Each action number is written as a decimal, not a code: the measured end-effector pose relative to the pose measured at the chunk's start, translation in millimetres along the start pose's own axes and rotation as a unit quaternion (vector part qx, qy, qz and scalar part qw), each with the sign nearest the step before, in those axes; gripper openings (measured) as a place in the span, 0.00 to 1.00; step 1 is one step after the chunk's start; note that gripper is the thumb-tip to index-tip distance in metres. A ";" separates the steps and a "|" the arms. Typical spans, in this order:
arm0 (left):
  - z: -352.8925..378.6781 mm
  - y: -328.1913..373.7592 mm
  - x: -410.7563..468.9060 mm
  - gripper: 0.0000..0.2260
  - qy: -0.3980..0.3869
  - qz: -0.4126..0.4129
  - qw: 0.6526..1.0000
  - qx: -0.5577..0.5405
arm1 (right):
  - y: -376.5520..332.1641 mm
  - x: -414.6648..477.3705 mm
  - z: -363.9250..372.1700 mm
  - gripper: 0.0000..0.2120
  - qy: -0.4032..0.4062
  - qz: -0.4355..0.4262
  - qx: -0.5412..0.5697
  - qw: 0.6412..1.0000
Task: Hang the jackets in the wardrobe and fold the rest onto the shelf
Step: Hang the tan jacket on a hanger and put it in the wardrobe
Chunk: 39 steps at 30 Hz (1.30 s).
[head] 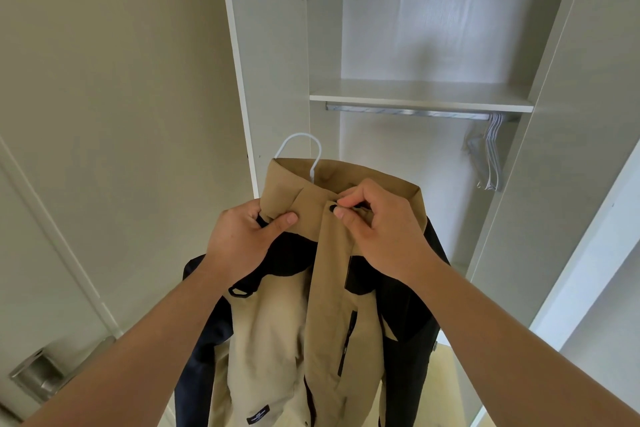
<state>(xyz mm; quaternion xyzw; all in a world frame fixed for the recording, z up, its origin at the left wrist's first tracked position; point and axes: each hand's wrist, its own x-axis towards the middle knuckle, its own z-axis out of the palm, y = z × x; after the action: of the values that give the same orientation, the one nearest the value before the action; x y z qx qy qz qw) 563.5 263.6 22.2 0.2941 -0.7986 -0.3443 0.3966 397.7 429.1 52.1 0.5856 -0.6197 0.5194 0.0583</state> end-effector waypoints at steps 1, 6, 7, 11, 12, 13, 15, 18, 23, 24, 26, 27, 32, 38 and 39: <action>0.5 -0.5 0.8 0.16 -0.001 0.000 1.000 0.001 | 0.8 0.3 0.2 0.13 0.001 0.003 0.001 1.000; 1.3 -2.6 3.3 0.19 -0.001 -0.006 1.000 0.001 | 6.1 1.2 -0.1 0.14 0.008 0.027 0.013 1.000; 1.5 -3.0 3.6 0.19 -0.001 -0.006 1.000 0.000 | 6.4 1.8 -0.2 0.13 0.009 0.026 0.014 1.000; 3.8 -3.8 5.4 0.21 -0.002 -0.008 1.000 -0.007 | 6.8 5.3 1.0 0.14 0.007 0.021 0.009 1.000; 4.4 -3.8 5.8 0.21 -0.002 -0.008 1.000 -0.010 | 7.4 5.6 1.3 0.14 0.006 0.023 0.006 1.000; 4.8 -4.0 6.1 0.21 -0.002 -0.008 1.000 -0.012 | 8.1 5.7 1.6 0.15 0.005 0.023 0.002 1.000; 5.6 -5.0 7.2 0.22 -0.001 -0.004 1.000 -0.011 | 9.6 5.6 2.1 0.14 0.008 0.015 -0.007 1.000; 7.8 -6.1 8.7 0.21 -0.001 0.003 1.000 -0.015 | 10.5 6.2 2.8 0.10 0.018 0.001 -0.014 1.000; 10.1 -6.0 11.5 0.19 0.003 0.004 1.000 -0.011 | 14.1 8.1 2.4 0.08 0.021 -0.034 -0.032 0.999; 10.2 -6.3 12.2 0.19 0.002 0.005 1.000 -0.010 | 15.9 7.6 2.5 0.06 0.019 -0.041 -0.038 0.998; 10.2 -6.7 13.2 0.19 0.002 0.008 1.000 -0.010 | 19.5 5.7 3.3 0.03 0.016 -0.054 -0.046 0.997; 10.0 -6.7 13.5 0.18 0.005 0.010 1.000 -0.009 | 20.7 4.3 3.7 0.03 0.015 -0.061 -0.050 0.997; 7.7 -5.9 10.1 0.13 0.036 0.040 0.998 0.013 | 23.4 -6.2 6.2 0.10 0.050 -0.115 -0.074 0.989; 5.6 -5.0 8.7 0.17 0.072 0.075 0.994 0.026 | 25.8 -8.3 10.5 0.08 0.071 -0.163 -0.088 0.980; 6.0 -5.4 9.2 0.18 0.077 0.080 0.993 0.030 | 25.8 -8.2 10.8 0.07 0.069 -0.164 -0.088 0.980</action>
<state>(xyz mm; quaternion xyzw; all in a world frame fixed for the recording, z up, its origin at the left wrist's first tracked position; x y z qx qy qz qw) 554.8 255.4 19.3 0.2661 -0.7968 -0.2638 0.4740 385.7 421.0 26.8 0.6348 -0.5530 0.4850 0.2364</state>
